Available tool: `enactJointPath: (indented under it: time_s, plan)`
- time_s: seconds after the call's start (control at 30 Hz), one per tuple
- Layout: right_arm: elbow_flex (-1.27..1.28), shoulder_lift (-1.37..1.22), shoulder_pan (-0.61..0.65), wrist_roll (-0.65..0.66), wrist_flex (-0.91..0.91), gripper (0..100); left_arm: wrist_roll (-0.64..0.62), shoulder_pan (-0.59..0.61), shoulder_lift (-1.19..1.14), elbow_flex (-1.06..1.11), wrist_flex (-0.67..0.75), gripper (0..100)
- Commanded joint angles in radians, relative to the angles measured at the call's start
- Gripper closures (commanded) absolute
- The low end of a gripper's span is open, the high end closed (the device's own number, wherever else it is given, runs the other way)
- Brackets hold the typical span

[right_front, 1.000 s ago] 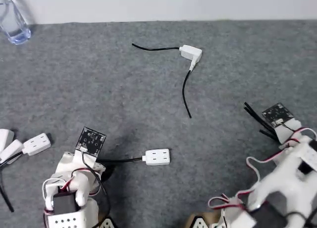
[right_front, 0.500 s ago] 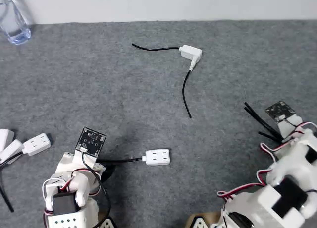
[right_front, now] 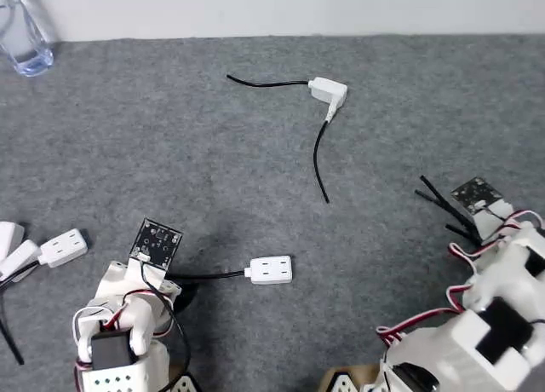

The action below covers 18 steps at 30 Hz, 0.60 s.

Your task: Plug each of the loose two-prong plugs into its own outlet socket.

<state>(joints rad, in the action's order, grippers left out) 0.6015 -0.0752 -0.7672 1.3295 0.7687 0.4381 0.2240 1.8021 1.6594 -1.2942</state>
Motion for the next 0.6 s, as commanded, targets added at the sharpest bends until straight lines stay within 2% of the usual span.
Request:
enactJointPath:
  time_s: [0.0,0.13,0.23,0.37,0.47,0.57]
  plan:
    - [-0.028,0.004,0.010,0.034,-0.005,98.8,-0.008,0.002,0.017,-0.005,-0.003,63]
    - [-0.028,0.008,0.005,0.034,0.010,99.1,-0.008,0.000,0.017,-0.005,-0.003,63]
    - [-0.034,0.062,0.012,0.012,0.119,99.1,-0.008,0.000,0.017,-0.004,-0.003,63]
    - [-0.035,0.243,0.084,-0.109,0.297,99.1,-0.008,0.000,0.017,-0.004,-0.003,63]
    - [-0.035,0.400,0.185,-0.206,0.463,99.1,-0.008,0.000,0.017,-0.004,-0.003,63]
    - [-0.034,0.545,0.318,-0.393,0.599,99.1,-0.008,0.002,0.017,-0.004,-0.003,63]
